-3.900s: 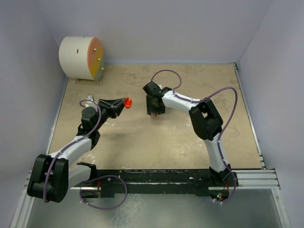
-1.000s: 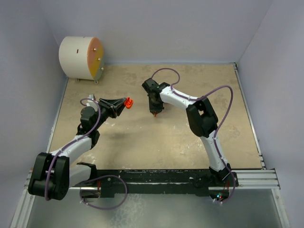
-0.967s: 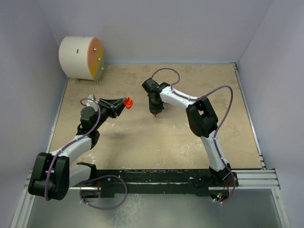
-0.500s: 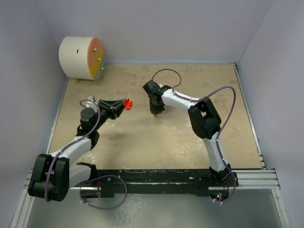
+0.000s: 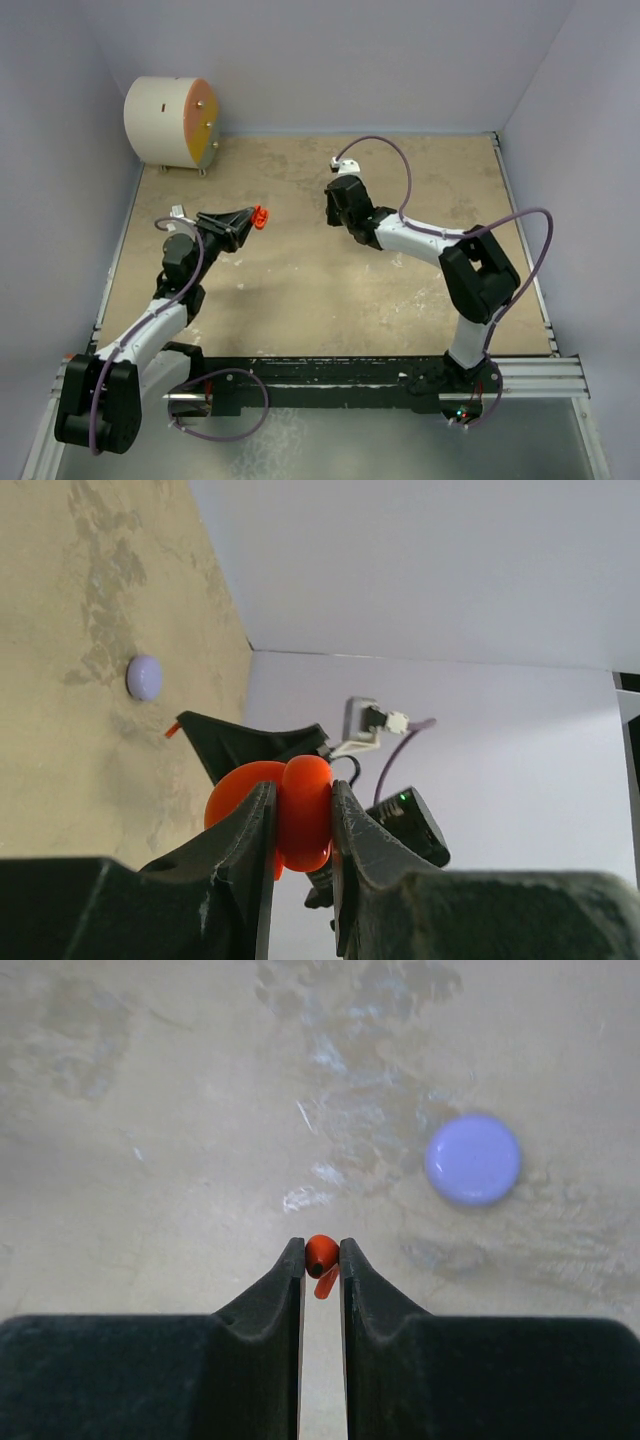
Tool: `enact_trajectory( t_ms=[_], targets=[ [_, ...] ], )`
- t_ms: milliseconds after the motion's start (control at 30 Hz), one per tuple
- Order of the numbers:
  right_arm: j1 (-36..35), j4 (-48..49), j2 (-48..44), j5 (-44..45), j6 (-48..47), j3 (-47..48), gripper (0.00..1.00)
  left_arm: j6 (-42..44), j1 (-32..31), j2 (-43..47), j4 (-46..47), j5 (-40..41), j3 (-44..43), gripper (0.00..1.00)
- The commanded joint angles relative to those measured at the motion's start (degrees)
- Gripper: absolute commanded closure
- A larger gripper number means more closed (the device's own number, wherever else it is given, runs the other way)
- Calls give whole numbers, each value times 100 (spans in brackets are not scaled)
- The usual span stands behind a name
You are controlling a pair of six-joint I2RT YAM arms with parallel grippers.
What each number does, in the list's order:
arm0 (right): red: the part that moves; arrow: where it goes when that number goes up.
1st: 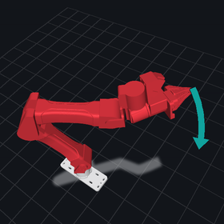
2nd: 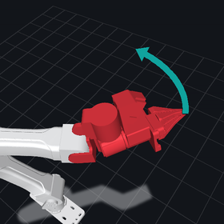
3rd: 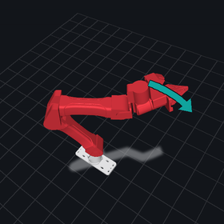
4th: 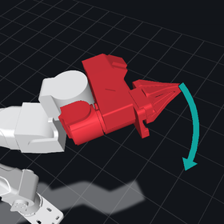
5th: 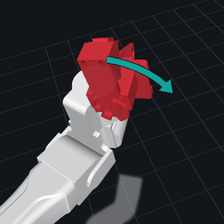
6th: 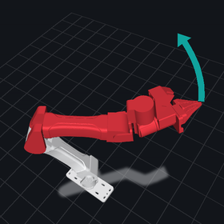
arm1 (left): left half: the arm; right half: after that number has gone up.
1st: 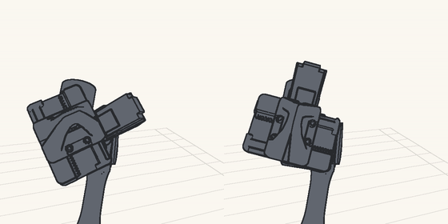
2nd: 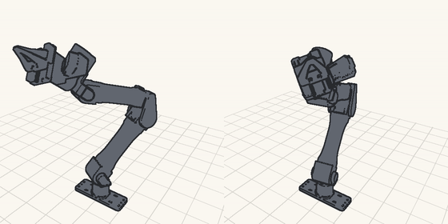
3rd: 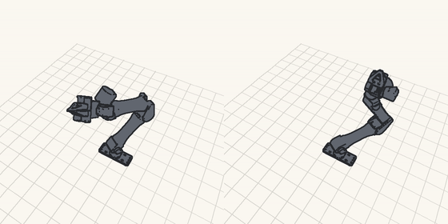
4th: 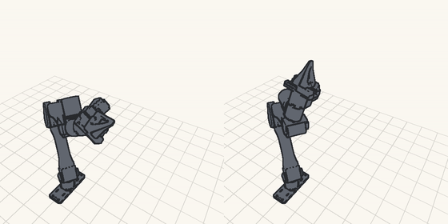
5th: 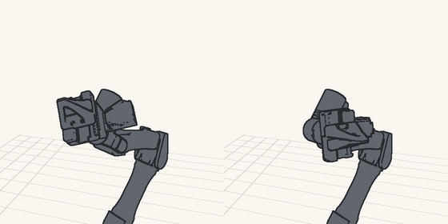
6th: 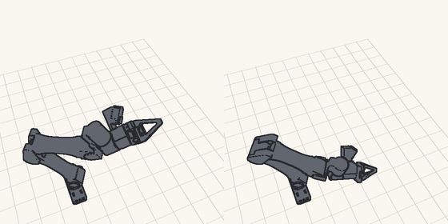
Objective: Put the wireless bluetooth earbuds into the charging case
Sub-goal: Pick up the earbud from the center of the board, then place the earbud in the charging case.
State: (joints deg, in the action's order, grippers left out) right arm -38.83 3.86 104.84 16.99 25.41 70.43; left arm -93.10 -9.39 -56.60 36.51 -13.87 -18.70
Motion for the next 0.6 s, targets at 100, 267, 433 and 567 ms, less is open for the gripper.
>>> enact_trajectory(
  t_ms=[100,267,433,567],
  targets=[
    [13,3256,-836,-675,-994,-1253,100,292,5,135,242,595,303,100],
    [12,4495,-1599,-1076,-1363,-2244,100,138,-131,-98,524,798,491,100],
    [11,4960,-2027,-1454,-1499,-2664,100,11,-566,-741,1114,1034,479,100],
    [1,5156,-2217,-1711,-1542,-2816,100,-216,-1049,-1434,1941,1316,477,100]
  ],
)
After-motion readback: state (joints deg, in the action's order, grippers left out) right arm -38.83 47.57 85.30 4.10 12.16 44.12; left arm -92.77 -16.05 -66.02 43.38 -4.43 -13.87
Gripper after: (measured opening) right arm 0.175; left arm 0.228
